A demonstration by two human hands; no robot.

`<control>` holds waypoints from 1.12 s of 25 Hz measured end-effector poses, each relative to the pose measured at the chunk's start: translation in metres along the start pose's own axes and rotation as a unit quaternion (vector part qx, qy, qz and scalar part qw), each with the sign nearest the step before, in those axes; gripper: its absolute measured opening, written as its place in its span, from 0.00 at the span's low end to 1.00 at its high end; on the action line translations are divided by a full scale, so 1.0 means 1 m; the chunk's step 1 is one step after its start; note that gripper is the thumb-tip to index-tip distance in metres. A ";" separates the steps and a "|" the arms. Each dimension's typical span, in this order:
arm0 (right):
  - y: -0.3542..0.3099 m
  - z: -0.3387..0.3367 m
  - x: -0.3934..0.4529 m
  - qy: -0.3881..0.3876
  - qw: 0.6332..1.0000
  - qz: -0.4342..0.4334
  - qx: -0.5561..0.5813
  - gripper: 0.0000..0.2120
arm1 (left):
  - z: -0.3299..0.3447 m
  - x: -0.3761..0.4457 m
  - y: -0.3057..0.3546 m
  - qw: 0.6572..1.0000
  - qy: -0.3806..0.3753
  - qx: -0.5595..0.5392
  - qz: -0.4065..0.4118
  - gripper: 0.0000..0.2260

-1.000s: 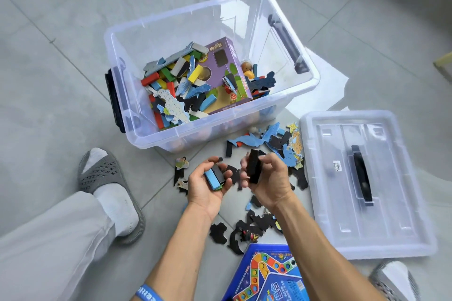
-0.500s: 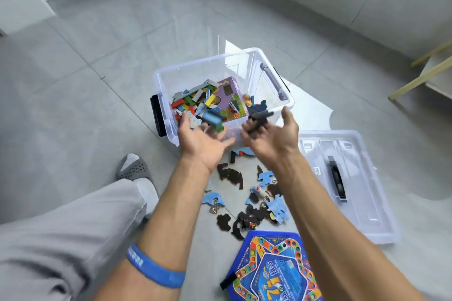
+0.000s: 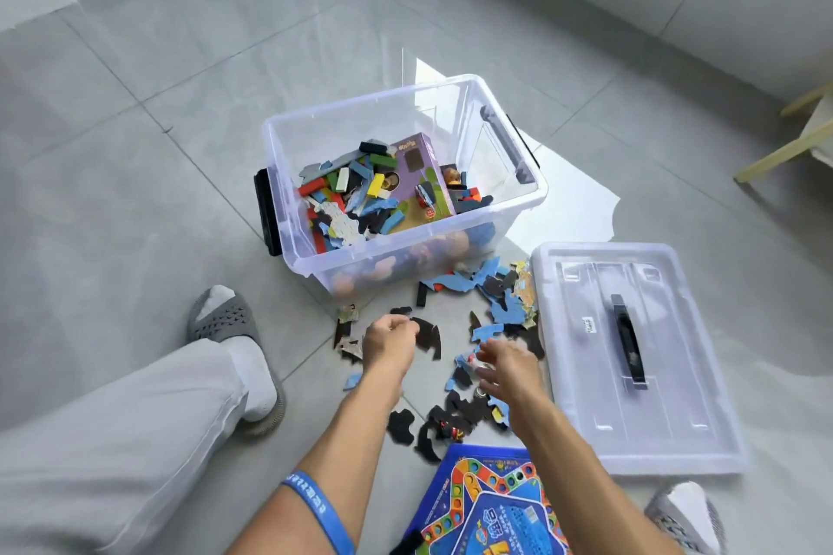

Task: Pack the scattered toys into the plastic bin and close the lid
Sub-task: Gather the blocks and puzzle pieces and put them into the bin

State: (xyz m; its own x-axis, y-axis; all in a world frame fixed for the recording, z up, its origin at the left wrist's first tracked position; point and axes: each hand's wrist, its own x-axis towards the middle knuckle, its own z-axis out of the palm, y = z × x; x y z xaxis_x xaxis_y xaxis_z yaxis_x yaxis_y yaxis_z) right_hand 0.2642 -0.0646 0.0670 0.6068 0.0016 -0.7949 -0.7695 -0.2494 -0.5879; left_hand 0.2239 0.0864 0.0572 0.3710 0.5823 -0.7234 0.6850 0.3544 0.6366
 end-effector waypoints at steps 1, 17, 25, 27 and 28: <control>0.005 -0.004 0.008 0.010 1.000 -0.009 -0.028 0.08 | 0.009 0.012 -0.001 0.999 0.014 0.045 0.012 0.03; 0.035 0.001 0.115 0.066 0.990 -0.050 -0.118 0.11 | 0.074 0.136 -0.021 0.912 0.048 0.350 0.210 0.08; -0.048 -0.006 0.173 0.146 0.907 -0.237 -0.317 0.16 | 0.098 0.137 0.001 0.938 -0.050 0.289 0.185 0.10; -0.066 -0.006 0.193 0.043 0.827 -0.275 -0.489 0.26 | 0.100 0.143 0.004 0.889 -0.048 0.395 0.227 0.15; -0.068 -0.003 0.199 -0.001 0.787 -0.277 -0.551 0.27 | 0.099 0.146 0.003 0.864 -0.044 0.433 0.251 0.15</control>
State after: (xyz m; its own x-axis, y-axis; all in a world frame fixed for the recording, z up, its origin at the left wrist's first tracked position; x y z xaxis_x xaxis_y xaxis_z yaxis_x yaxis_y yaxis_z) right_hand 0.4384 -0.0505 -0.0510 0.7879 0.4071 -0.4621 0.2538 -0.8983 -0.3587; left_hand 0.3423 0.1001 -0.0725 0.7779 0.4323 -0.4560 0.6223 -0.6303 0.4642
